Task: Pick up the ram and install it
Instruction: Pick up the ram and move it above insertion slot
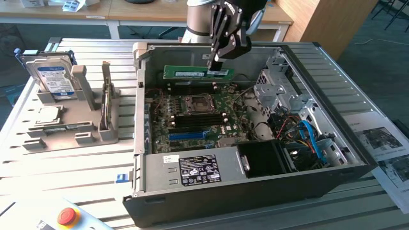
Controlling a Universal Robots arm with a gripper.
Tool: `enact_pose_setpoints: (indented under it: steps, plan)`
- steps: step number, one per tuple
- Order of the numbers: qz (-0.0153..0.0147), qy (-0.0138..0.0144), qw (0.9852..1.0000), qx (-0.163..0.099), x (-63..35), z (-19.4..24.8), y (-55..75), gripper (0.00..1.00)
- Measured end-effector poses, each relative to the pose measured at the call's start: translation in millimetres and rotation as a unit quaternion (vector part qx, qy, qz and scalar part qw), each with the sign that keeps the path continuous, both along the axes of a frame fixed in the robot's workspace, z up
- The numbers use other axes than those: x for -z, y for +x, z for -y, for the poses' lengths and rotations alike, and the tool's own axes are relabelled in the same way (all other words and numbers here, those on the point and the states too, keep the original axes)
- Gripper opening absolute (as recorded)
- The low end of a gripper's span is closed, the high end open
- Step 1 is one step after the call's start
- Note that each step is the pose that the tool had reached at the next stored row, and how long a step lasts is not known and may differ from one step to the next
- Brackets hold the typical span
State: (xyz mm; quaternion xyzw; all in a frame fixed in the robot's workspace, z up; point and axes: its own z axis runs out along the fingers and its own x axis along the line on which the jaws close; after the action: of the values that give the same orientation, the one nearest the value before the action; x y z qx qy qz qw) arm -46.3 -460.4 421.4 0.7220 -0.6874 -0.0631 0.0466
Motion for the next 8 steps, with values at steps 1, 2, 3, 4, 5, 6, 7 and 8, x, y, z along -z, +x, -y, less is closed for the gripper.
enact_pose_setpoints:
  steps: [1,2,3,4,5,6,7,8]
  plan:
    - [0.0,-0.0001,1.0,0.0,0.0,-0.2,0.1,0.11]
    - [0.0,-0.0001,1.0,0.0,0.0,-1.0,0.1,0.11]
    - [-0.0001,-0.0001,1.0,0.0,0.1,-2.3,0.2,0.11]
    - [0.0,-0.0001,1.0,0.0,0.2,-4.0,0.2,0.11]
    - [0.0,0.0,1.0,0.0,0.2,-5.9,0.2,0.11]
    - [0.0,0.0,1.0,0.0,0.2,-7.3,0.2,0.11]
    - [0.0,0.0,1.0,0.0,0.3,-7.6,0.2,0.11]
    - [0.0,0.0,1.0,0.0,0.3,-7.6,0.2,0.11]
